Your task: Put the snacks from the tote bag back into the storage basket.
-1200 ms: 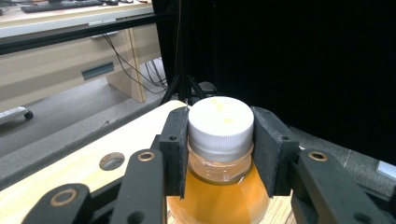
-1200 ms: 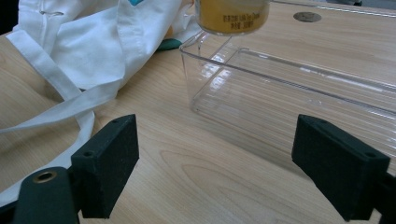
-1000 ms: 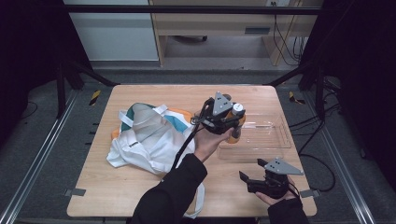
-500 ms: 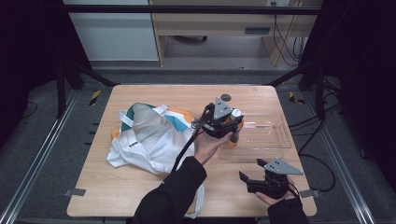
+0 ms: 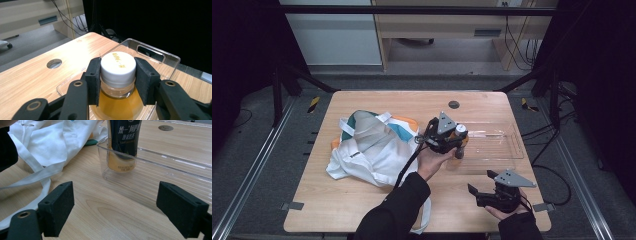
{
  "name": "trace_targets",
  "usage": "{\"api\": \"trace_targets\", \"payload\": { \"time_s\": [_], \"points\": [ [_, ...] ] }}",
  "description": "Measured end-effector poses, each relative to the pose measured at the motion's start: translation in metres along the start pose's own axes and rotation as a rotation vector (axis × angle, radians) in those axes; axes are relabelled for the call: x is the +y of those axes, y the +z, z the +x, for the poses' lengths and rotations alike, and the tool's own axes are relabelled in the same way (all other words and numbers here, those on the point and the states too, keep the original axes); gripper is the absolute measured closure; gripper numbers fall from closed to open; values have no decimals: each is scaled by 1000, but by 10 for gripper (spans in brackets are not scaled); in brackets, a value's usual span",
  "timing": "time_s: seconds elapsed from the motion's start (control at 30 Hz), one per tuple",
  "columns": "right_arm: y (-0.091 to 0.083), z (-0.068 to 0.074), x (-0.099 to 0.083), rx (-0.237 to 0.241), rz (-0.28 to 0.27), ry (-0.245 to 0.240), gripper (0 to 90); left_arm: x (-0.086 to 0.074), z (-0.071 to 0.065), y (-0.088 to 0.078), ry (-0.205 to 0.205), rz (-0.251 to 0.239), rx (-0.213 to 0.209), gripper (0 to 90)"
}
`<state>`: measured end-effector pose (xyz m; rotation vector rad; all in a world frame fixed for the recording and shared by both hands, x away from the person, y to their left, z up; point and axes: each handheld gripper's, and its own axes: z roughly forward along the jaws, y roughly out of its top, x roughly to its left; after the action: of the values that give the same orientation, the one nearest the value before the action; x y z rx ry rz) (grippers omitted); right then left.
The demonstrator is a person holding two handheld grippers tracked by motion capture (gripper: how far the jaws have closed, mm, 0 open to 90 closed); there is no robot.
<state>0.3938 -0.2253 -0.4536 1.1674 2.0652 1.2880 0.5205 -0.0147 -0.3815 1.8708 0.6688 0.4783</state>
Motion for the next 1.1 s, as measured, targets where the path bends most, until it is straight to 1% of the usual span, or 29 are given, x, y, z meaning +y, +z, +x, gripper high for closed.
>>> {"api": "trace_targets", "payload": {
  "time_s": [0.1, 0.33, 0.53, 0.63, 0.77, 0.83, 0.87, 0.9, 0.93, 0.97, 1.0, 1.03, 1.07, 1.1],
  "points": [
    [0, 0, 0, 0, 0, 0, 148, -4, 0, 1, -7, 3, 0, 583],
    [0, 0, 0, -1, -1, 0, 147, -12, 0, 4, -9, 13, -1, 583],
    [1, 0, 0, -1, -2, -3, 147, -15, -1, 3, -6, 1, -4, 582],
    [0, 0, 0, -4, -2, -3, 147, -17, -2, 2, 4, -11, -3, 580],
    [0, 0, 0, -5, -2, -3, 146, -17, -4, 0, 15, -5, 2, 573],
    [1, 0, 0, -6, -2, -3, 146, -17, -4, -2, 21, -13, 0, 562],
    [1, -1, 0, -8, -3, -2, 143, -15, -4, -5, 23, -22, -3, 508],
    [1, -1, 0, -8, -3, -2, 143, -14, -4, -8, 23, -26, -6, 508],
    [1, -1, 0, -8, -4, 0, 143, -13, -4, -11, 21, -29, -8, 488],
    [0, -1, 0, -11, -5, 0, 141, -12, -3, -15, 22, -25, -10, 455],
    [0, -1, 0, -11, -5, 0, 141, -10, -2, -18, 19, -25, -10, 455],
    [0, -1, 0, -12, -6, 0, 139, -9, -1, -23, 26, -17, -11, 436],
    [1, -1, 0, -15, -6, -1, 138, -8, -1, -27, 25, -19, -10, 429],
    [1, -1, 0, -15, -6, -1, 138, -7, -1, -32, 33, -17, -10, 429]
  ]
}}
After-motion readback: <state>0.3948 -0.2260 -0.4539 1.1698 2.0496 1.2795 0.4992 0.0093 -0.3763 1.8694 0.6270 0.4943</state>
